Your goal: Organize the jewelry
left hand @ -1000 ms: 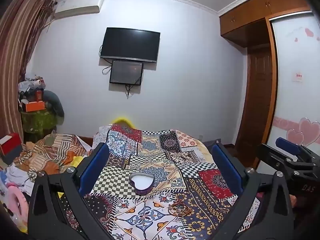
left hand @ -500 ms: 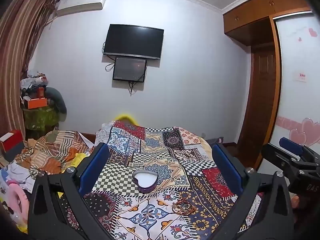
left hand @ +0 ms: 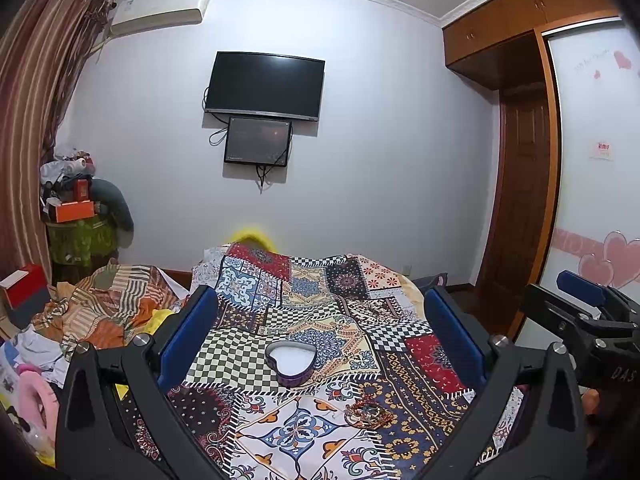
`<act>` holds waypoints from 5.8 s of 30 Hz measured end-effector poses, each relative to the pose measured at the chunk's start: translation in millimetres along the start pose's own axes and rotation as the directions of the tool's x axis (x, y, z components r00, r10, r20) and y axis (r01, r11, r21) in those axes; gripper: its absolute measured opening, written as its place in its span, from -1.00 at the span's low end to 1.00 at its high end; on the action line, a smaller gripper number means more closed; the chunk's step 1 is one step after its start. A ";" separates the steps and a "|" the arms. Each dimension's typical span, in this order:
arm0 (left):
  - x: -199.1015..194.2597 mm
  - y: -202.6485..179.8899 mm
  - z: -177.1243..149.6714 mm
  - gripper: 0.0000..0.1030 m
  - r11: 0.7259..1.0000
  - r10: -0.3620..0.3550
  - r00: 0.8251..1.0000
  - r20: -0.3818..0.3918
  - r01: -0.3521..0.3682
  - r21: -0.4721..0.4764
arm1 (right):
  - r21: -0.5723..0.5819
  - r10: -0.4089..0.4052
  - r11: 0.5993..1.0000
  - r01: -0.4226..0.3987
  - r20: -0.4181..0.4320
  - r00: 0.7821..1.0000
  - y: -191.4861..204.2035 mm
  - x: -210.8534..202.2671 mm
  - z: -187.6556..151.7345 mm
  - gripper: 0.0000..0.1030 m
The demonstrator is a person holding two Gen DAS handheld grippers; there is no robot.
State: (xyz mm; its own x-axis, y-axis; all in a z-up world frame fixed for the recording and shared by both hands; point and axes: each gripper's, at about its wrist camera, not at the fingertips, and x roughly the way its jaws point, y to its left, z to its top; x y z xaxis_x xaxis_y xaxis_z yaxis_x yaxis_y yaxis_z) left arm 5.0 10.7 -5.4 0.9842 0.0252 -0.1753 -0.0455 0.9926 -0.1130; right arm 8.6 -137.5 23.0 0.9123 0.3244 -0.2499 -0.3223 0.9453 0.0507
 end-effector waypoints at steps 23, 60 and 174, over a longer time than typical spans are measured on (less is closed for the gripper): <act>-0.3 -0.9 -2.4 1.00 1.000 -0.007 1.000 -0.003 0.007 -0.001 | -0.001 0.002 1.000 -0.002 0.002 1.000 3.3 -1.8 0.5 1.00; 63.1 18.1 -36.4 1.00 1.000 0.031 0.988 -0.153 -0.032 0.000 | 0.007 -0.033 0.999 0.034 -0.136 0.990 -13.3 45.3 -24.5 1.00; 186.3 41.4 -58.1 -0.84 0.989 -0.100 0.907 -0.410 0.136 0.061 | -0.001 0.230 0.967 -0.254 -0.424 0.876 14.8 172.2 -33.4 -0.80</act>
State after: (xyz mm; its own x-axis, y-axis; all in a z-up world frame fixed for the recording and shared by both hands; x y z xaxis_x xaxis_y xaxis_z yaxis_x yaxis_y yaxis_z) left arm 176.5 49.6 -99.5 0.8265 -0.1251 -0.5488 0.0995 0.9921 -0.0763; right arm 152.5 -68.8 -51.5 0.6181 0.4873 -0.6168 -0.5438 0.8317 0.1121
